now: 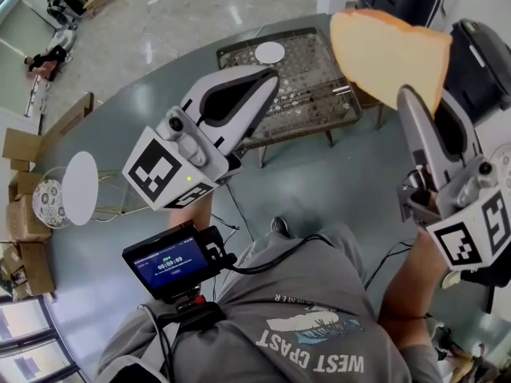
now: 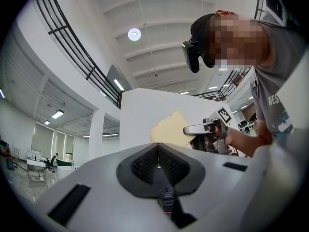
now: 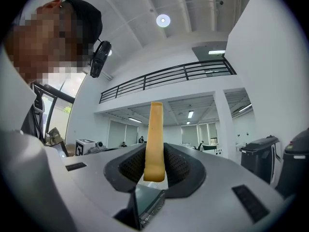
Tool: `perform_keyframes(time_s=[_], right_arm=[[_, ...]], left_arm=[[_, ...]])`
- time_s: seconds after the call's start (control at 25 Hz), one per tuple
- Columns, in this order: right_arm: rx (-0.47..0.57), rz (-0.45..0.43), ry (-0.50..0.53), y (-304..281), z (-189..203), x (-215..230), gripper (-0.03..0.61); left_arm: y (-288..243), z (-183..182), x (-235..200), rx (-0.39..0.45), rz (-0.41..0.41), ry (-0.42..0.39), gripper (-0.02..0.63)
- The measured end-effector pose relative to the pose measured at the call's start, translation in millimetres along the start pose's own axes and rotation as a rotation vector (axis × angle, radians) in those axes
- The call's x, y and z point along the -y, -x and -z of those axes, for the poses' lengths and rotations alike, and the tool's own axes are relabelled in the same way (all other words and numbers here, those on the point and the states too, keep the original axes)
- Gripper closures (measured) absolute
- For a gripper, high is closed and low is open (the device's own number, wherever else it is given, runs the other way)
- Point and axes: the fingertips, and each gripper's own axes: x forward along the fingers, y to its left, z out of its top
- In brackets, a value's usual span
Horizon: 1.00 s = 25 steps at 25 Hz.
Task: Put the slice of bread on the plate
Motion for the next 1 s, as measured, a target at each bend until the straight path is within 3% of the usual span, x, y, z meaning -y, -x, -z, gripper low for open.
perform_keyframes(time_s=[0.24, 0.48, 1.0], right_arm=[[-0.014, -0.036, -0.018, -29, -9, 12, 0.489], [-0.029, -0.099, -0.058, -63, 24, 33, 0.489], [-0.067, -0.261, -0.107, -124, 48, 133, 0.489]], left_arm=[[-2, -8, -29, -0.006, -0.042, 0.004, 0.606], [-7, 18, -58, -0.035, -0.100, -0.005, 0.606], [-87, 53, -118, -0.075, -0.247, -0.024, 0.606]])
